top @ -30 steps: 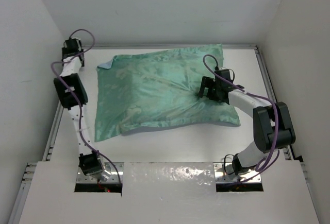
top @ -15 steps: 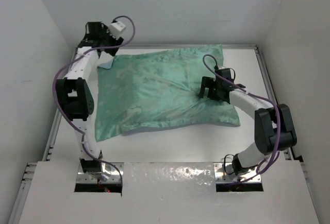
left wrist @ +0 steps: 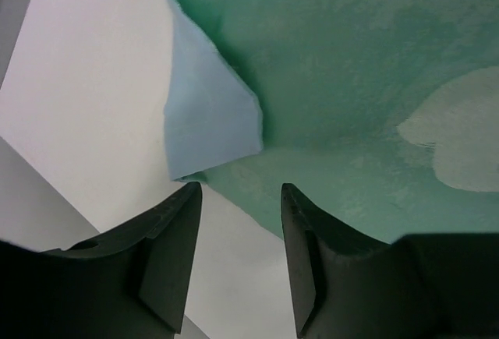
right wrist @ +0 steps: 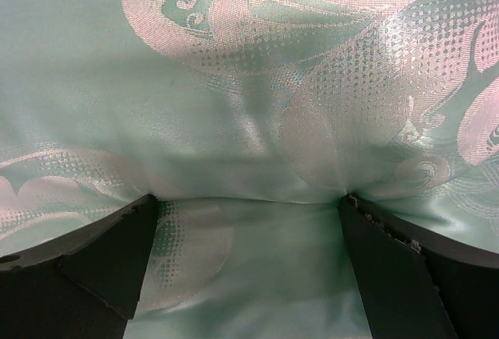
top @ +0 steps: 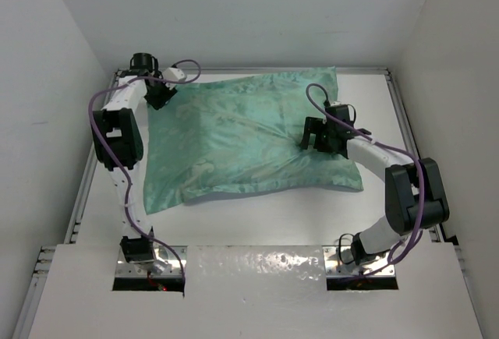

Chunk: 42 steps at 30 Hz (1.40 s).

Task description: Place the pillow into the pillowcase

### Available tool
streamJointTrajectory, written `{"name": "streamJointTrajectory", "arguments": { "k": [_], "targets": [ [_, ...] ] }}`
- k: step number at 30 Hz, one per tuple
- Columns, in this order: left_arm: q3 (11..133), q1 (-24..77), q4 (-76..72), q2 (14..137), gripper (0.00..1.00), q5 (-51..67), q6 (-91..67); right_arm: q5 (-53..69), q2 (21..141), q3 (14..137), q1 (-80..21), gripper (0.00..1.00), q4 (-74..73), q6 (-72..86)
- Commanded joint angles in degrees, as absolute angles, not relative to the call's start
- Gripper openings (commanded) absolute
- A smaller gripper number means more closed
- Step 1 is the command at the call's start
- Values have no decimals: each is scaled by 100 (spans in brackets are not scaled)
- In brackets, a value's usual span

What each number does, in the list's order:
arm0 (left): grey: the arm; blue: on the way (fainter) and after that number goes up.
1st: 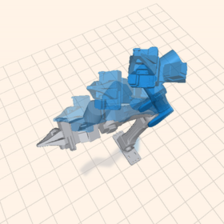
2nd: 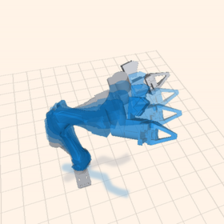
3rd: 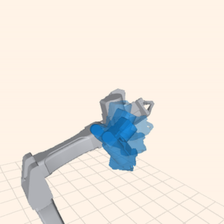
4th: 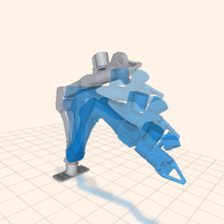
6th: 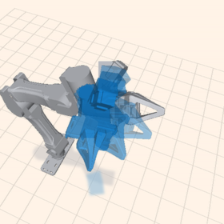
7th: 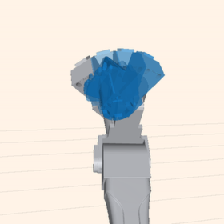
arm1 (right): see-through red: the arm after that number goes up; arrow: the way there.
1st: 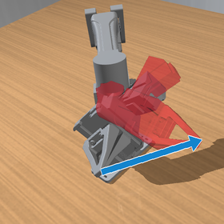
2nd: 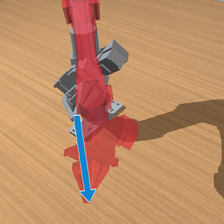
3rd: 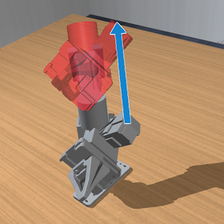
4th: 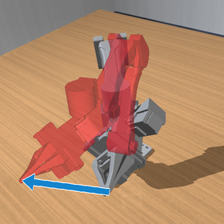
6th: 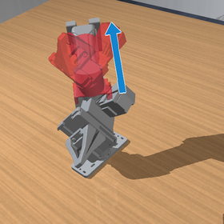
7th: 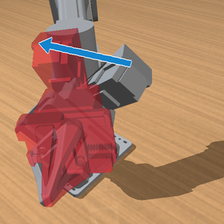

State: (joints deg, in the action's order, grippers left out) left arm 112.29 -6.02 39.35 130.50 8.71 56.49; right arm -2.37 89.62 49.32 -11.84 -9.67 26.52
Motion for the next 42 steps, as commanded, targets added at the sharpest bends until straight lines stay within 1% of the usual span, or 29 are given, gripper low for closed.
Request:
{"name": "streamJointTrajectory", "arguments": {
  "k": [1, 3, 6, 9, 18, 19, 22, 24, 25, 27, 28, 29, 32, 33, 34, 35, 36, 38, 40, 41, 42],
  "targets": [
    [11303, -527, 4070, 12964, 44, 1081, 5977, -510, 9070, 4632, -1151, 99, -1714, 2461],
    [11277, -527, 3982, 13016, 45, 1003, 5907, -510, 9079, 4605, -1151, 99, -1696, 2461],
    [11276, -518, 3473, 13192, 45, 660, 5653, -484, 9132, 4632, -1151, 99, -1696, 2461],
    [11417, -475, 3480, 13341, 45, 572, 5643, -396, 9193, 4720, -1151, 99, -1714, 2479],
    [11364, -439, 3288, 13474, 41, 651, 5573, -369, 9351, 5036, -1151, 99, -1907, 2426],
    [11356, -439, 3200, 13474, 36, 633, 5537, -369, 9360, 5088, -1151, 99, -1933, 2408],
    [11207, -431, 2674, 13395, 27, 537, 5336, -369, 9387, 5133, -1151, 99, -2021, 2356],
    [11101, -431, 2349, 13386, 24, 440, 5177, -369, 9387, 5124, -1151, 99, -2039, 2338],
    [11109, -439, 2286, 13394, 18, 413, 5125, -369, 9387, 5115, -1151, 99, -2048, 2338],
    [11127, -431, 2154, 13430, 11, 361, 5045, -360, 9395, 5107, -1151, 99, -2065, 2329],
    [11127, -431, 2119, 13438, 3, 326, 5028, -378, 9396, 5098, -1151, 99, -2083, 2320],
    [11127, -439, 2092, 13456, 0, 290, 5010, -387, 9387, 5098, -1151, 99, -2092, 2320],
    [11179, -492, 1663, 13544, 0, -252, 4617, -439, 9387, 5115, -1151, 99, -2135, 2312],
    [11380, -536, 1287, 13666, 0, -803, 4414, -457, 9387, 5141, -1151, 99, -2162, 2303],
    [11573, -658, 1188, 13771, 0, -1078, 4021, -501, 9395, 5159, -1143, 99, -2188, 2303],
    [11836, -746, 1169, 14033, 0, -1272, 3817, -510, 9387, 5159, -1151, 99, -2188, 2294],
    [12378, -825, 1299, 14184, 0, -1509, 3614, -510, 9387, 5168, -1151, 99, -2206, 2285],
    [12891, -1054, 1441, 14500, 0, -1765, 3078, -501, 9378, 5185, -1151, 99, -2215, 2294],
    [12946, -1160, 1345, 14572, 0, -1985, 2735, -475, 9343, 5185, -1151, 99, -2215, 2294],
    [12938, -1178, 1266, 14581, 1, -2126, 2655, -457, 9325, 5186, -1143, 99, -2215, 2285],
    [12955, -1178, 1266, 14581, 15, -2223, 2567, -448, 9299, 5212, -1151, 99, -2224, 2268]
  ]
}}
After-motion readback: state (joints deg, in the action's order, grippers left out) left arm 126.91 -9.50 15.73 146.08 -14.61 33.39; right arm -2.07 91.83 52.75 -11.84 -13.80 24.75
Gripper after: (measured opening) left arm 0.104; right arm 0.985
